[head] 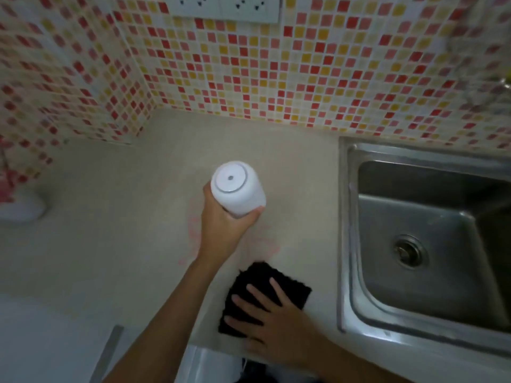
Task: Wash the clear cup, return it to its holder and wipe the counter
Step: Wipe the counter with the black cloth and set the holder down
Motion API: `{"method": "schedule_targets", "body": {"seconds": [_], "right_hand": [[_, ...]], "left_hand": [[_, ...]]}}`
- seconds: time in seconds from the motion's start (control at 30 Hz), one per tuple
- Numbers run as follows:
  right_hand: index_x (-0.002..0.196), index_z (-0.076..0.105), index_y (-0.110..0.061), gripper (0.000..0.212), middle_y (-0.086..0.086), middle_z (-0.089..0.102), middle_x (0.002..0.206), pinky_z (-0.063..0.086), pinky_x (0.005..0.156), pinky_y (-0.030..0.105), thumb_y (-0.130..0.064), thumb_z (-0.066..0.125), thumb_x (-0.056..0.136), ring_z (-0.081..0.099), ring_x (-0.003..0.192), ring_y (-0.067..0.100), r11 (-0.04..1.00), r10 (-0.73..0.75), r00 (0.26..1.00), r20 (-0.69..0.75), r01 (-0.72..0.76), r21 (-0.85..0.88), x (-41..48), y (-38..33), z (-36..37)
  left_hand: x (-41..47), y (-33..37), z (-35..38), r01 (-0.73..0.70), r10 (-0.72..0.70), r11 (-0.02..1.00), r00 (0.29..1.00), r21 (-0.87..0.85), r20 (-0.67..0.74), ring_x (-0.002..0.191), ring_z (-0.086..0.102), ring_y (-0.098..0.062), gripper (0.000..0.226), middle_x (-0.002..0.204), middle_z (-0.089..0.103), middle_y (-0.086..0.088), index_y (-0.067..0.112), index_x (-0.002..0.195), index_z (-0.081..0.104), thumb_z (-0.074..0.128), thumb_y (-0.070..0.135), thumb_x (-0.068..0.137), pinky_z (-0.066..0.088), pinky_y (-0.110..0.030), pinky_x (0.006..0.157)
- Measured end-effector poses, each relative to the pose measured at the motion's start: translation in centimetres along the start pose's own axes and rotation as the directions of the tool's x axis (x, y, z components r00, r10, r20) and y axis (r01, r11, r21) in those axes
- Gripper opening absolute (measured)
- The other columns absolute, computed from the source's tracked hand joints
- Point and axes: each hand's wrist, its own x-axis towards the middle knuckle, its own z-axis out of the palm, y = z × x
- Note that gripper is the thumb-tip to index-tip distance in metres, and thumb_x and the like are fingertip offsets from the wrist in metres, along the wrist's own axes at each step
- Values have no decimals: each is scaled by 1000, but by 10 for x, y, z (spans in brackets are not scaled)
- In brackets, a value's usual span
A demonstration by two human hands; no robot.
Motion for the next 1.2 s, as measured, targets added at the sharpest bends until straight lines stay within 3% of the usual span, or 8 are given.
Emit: {"method": "schedule_targets", "body": {"seconds": [0.1, 0.23, 0.43, 0.57, 0.7, 0.8, 0.93, 1.2], "right_hand": [[144, 32, -43, 45, -7, 29, 155, 22, 109, 64, -52, 33, 100, 21, 145, 24, 999, -29, 995, -96, 33, 43, 89, 1, 14], [142, 34, -47, 46, -9, 30, 155, 6, 113, 62, -50, 21, 98, 24, 144, 22, 962, 270, 963, 16, -270, 29, 187, 69, -1], [149, 10, -44, 49, -7, 8, 160, 0, 117, 51, -49, 11, 100, 6, 148, 21, 852, 517, 854, 62, -520, 57, 111, 99, -15], [150, 18, -37, 50, -4, 18, 158, 17, 111, 53, -43, 22, 101, 24, 144, 27, 965, 254, 963, 88, -259, 43, 62, 8, -16], [147, 29, -37, 46, -8, 30, 155, 21, 113, 51, -39, 30, 101, 24, 144, 19, 992, -123, 987, 101, 121, 26, 133, 32, -11], [147, 31, -38, 49, -7, 31, 155, 13, 113, 61, -45, 18, 100, 21, 145, 23, 993, 107, 992, 73, -103, -54, 229, 96, -5], [150, 8, -40, 53, -6, 5, 161, -5, 113, 62, -51, 9, 99, -4, 148, 28, 858, 509, 856, 94, -513, 29, 304, 131, -8], [146, 30, -38, 52, 2, 23, 158, 8, 111, 65, -46, 37, 95, 11, 146, 36, 971, 178, 984, 5, -176, 163, 207, -61, 13]], "left_hand": [[8, -13, -60, -4, 13, 998, 991, 63, -134, 120, 53, -6, 97, 134, 50, 7, 24, 139, 29, 86, 38, 62, 50, -36, 98], [2, -31, -121, 17, 7, 995, 972, 100, -237, 120, 52, -3, 98, 135, 49, 8, 22, 140, 29, 83, 41, 61, 50, -25, 95], [-7, -62, -177, 83, -33, 986, 947, 142, -319, 122, 52, -8, 98, 137, 50, 4, 22, 141, 31, 83, 44, 61, 49, -40, 100], [0, -68, -180, 92, -55, 992, 937, 90, -346, 121, 52, -9, 97, 136, 50, 5, 23, 141, 30, 83, 40, 61, 50, -39, 98], [6, -73, -186, 84, -47, 992, 942, 97, -333, 122, 51, -6, 95, 137, 48, 6, 22, 141, 29, 87, 30, 66, 50, -26, 94], [7, -76, -196, 81, -26, 986, 936, 143, -350, 121, 50, -4, 93, 138, 47, 3, 18, 142, 28, 84, 23, 68, 49, -14, 91], [13, -80, -215, 78, -6, 979, 932, 186, -362, 120, 52, -4, 92, 138, 48, 0, 14, 143, 28, 84, 22, 70, 49, -17, 94], [37, -69, -208, 32, 40, 982, 927, 184, -374, 126, 48, -5, 94, 143, 44, 0, 14, 145, 25, 83, 22, 72, 48, -23, 99]]}}
